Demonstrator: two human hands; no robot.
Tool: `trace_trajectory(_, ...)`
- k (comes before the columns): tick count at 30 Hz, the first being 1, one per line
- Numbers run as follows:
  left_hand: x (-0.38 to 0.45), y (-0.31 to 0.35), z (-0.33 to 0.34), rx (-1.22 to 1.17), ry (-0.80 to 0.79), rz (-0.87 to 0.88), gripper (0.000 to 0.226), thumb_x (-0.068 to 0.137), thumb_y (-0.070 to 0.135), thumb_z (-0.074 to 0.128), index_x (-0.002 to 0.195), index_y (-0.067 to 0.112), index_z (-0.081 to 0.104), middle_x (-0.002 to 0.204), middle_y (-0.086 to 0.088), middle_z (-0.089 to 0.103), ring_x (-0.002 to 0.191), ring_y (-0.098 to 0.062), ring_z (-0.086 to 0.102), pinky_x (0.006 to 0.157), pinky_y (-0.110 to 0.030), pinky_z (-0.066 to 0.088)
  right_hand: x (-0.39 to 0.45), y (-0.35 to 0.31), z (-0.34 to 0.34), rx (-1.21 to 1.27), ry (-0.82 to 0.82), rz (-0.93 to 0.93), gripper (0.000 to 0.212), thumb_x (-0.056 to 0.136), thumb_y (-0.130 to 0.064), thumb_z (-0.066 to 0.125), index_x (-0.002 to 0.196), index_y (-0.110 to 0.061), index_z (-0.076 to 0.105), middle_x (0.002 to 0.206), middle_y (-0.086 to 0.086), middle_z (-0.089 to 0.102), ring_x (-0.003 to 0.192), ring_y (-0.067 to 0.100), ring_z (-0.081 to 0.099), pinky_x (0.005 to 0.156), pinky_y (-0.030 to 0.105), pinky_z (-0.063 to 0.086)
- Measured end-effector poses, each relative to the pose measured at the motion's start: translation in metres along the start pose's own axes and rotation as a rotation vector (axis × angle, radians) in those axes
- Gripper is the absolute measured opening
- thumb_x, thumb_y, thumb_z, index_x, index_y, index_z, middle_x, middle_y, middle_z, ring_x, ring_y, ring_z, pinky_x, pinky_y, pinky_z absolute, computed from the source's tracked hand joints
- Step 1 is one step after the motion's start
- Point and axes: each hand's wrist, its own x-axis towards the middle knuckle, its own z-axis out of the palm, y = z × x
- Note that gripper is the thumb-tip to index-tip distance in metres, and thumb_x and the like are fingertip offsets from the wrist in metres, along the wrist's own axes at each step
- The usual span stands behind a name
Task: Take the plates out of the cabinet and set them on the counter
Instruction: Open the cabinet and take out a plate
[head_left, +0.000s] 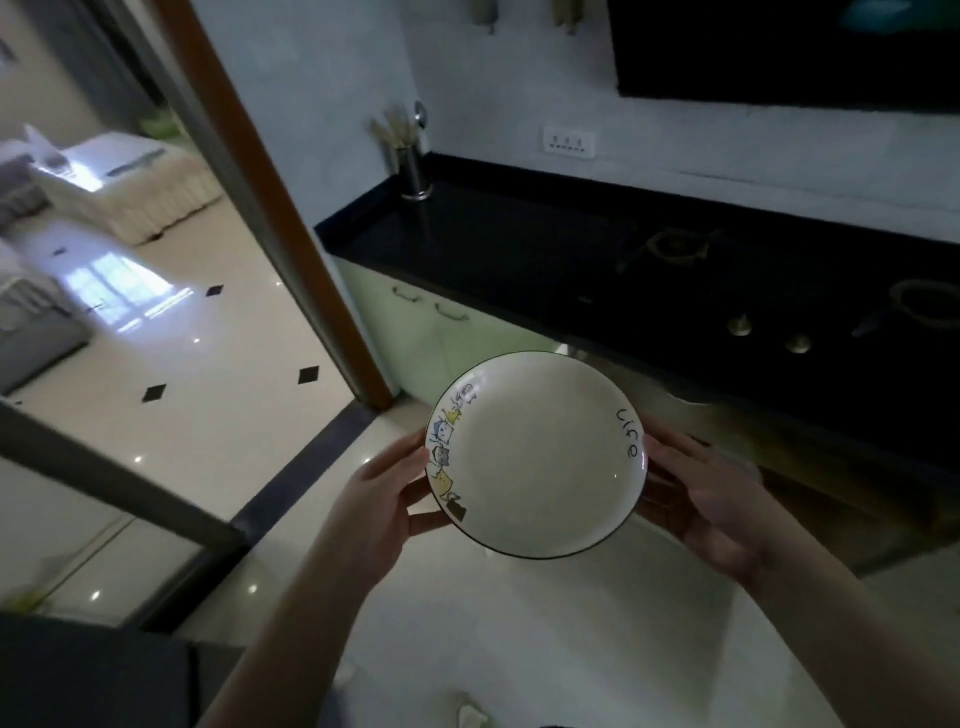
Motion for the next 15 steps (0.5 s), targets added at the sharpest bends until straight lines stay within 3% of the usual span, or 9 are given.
trace_trajectory(4, 0.006, 0.034, -0.06, -0.026, 0.115, 0.025, 0.028, 0.1, 0.015, 0.049, 0.108, 0.018, 0.076, 0.109, -0.015, 0.074, 0.093, -0.032, 0.073, 0.067, -0.047, 0.059, 0.044, 0.013, 0.064, -0.046, -0.059, 0.03, 0.026, 0.093, -0.017, 0.056, 0.109, -0.028, 0.072, 0.108, 0.006, 0.075, 0.088, 0.021, 0.074, 0.069, 0.034, 0.062)
trace_trajectory(8, 0.018, 0.058, -0.105, -0.022, 0.199, 0.018, 0.028, 0.103, 0.021, 0.047, 0.118, 0.017, 0.07, 0.108, -0.012, 0.074, 0.093, -0.031, 0.073, 0.068, -0.045, 0.059, 0.082, 0.025, 0.114, -0.084, -0.089, 0.037, 0.027, 0.095, -0.017, 0.055, 0.095, -0.032, 0.078, 0.102, 0.003, 0.076, 0.081, 0.019, 0.074, 0.062, 0.032, 0.061)
trace_trajectory(15, 0.051, 0.08, -0.152, -0.042, 0.224, 0.007, 0.023, 0.099, 0.018, 0.054, 0.116, 0.018, 0.07, 0.108, -0.013, 0.074, 0.095, -0.032, 0.072, 0.068, -0.045, 0.06, 0.134, 0.036, 0.156, -0.091, -0.14, 0.062, 0.025, 0.092, -0.021, 0.056, 0.103, -0.032, 0.075, 0.101, 0.003, 0.076, 0.082, 0.019, 0.074, 0.063, 0.031, 0.058)
